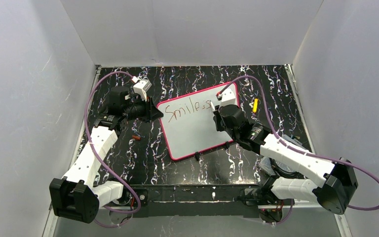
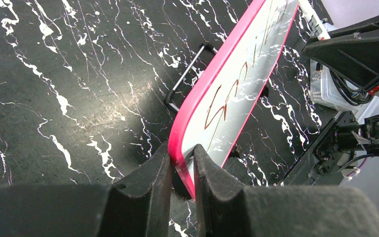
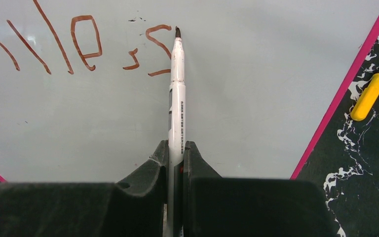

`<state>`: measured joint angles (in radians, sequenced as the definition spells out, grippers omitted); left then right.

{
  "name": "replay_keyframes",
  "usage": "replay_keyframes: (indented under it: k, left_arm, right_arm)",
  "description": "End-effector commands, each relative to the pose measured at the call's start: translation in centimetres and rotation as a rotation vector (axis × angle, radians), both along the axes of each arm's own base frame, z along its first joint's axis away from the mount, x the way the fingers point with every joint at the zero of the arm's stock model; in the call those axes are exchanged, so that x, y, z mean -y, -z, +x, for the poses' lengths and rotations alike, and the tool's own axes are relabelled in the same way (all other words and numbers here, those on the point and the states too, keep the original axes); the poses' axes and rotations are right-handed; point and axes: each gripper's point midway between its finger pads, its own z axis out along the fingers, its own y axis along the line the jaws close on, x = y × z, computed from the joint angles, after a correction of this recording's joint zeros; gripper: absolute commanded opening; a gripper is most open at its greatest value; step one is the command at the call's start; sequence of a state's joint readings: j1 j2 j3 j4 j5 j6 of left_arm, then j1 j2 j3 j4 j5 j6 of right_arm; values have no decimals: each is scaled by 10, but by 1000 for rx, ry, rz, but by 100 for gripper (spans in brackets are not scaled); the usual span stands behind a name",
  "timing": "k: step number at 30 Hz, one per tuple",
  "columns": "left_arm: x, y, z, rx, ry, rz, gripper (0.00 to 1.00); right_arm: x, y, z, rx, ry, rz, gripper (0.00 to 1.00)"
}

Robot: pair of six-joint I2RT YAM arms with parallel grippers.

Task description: Write a sentence on the whiteboard

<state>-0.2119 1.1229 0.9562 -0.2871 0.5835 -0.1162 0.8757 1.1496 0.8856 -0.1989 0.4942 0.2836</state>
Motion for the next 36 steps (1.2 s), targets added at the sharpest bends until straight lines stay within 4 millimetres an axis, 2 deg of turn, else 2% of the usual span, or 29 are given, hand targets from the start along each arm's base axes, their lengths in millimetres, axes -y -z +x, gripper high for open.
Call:
replay_keyframes:
  k: [1,9,18,36]
  left_arm:
    - [-1,-3,2,32,10,23,0]
    - [-1,-4,2,35,11,21,0]
    - [-1,-5,2,35,10,19,0]
    - [0,-7,1,43,13,14,0]
  right_arm:
    - [8,-1,6,10,57,24,1]
    - [15,10,-2,-20,65,31,1]
    - [3,22,-9,-67,-7,31,1]
    - [-6,26,-16,-90,-56,51,1]
